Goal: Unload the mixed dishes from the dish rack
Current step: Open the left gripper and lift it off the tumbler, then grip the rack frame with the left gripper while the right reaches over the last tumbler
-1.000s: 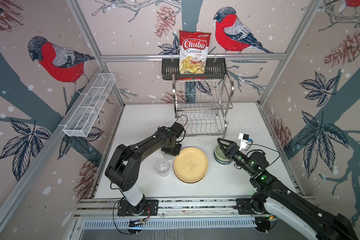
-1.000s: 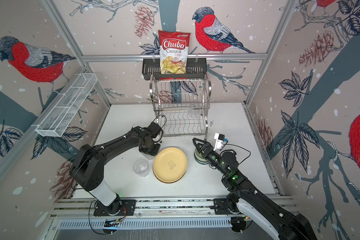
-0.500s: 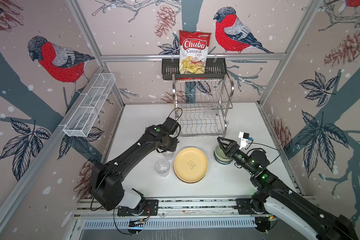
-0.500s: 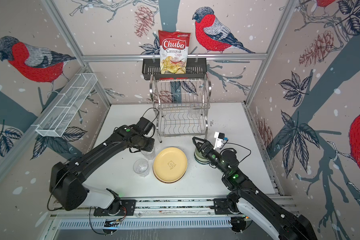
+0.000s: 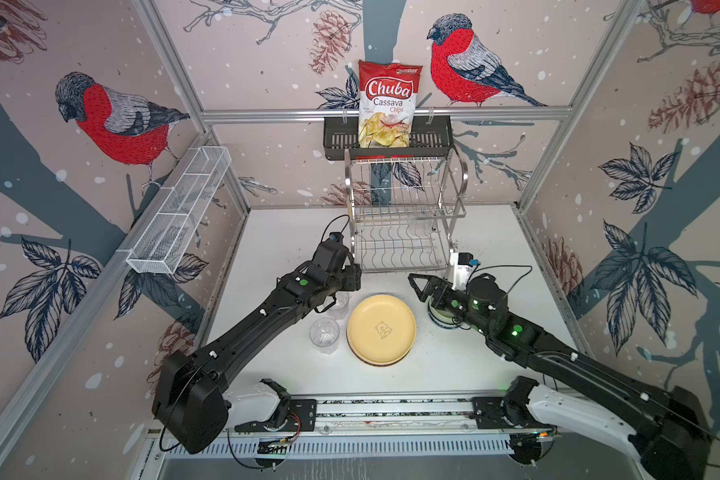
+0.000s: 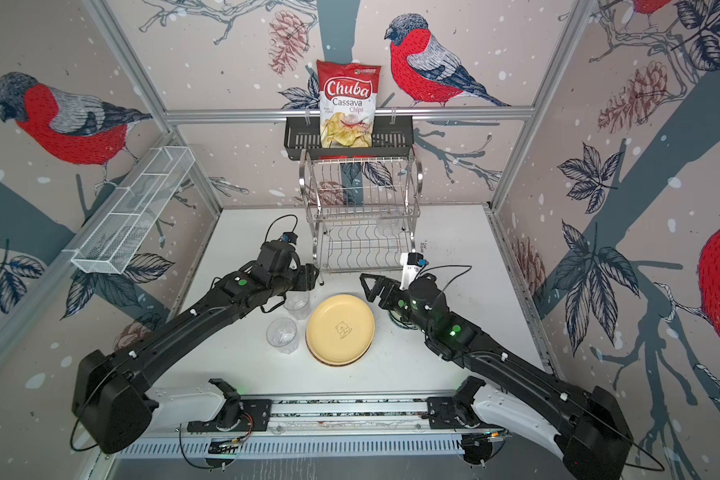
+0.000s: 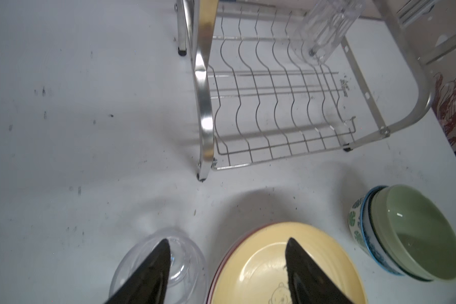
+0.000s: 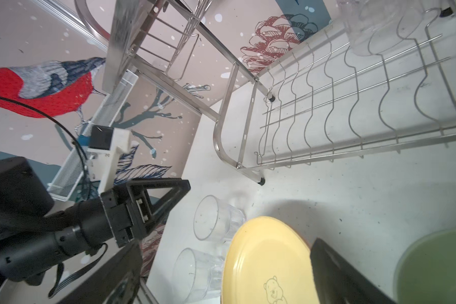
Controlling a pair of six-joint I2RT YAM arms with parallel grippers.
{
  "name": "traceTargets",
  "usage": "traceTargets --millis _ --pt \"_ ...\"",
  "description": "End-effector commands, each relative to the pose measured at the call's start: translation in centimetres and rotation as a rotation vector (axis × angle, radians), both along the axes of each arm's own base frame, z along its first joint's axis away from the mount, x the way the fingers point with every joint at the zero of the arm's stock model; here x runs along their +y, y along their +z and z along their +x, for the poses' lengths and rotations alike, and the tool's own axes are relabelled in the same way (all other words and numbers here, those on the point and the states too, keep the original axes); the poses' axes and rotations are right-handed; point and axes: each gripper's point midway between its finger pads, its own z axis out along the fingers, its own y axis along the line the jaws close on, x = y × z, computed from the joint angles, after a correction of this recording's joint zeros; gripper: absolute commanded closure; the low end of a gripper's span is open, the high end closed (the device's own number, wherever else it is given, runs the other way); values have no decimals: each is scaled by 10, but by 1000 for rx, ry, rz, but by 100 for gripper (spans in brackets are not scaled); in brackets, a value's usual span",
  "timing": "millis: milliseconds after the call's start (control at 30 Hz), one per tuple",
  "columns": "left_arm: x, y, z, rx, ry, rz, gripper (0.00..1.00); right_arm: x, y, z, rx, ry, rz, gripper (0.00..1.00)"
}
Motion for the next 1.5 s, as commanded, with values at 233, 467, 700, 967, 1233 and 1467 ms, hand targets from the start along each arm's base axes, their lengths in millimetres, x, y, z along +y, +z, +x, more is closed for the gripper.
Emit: traceTargets --millis 233,467,700,967,1233,1467 --pt "-7 -11 55 -47 102 -51 38 -6 -19 40 -115 -129 -363 20" --pt "-8 -22 76 -29 128 -38 51 -10 -27 58 -132 -153 -406 27" --pt "-7 -33 86 0 152 10 65 -19 -34 81 -106 -160 -395 47" --pt "-3 -47 90 41 174 65 83 -16 -41 97 -94 -152 -405 49" --pt "-6 -56 88 76 170 56 94 -19 -40 113 -114 -186 -446 1" --pt "-10 -63 79 127 146 34 94 -14 -39 133 -182 -206 -512 1"
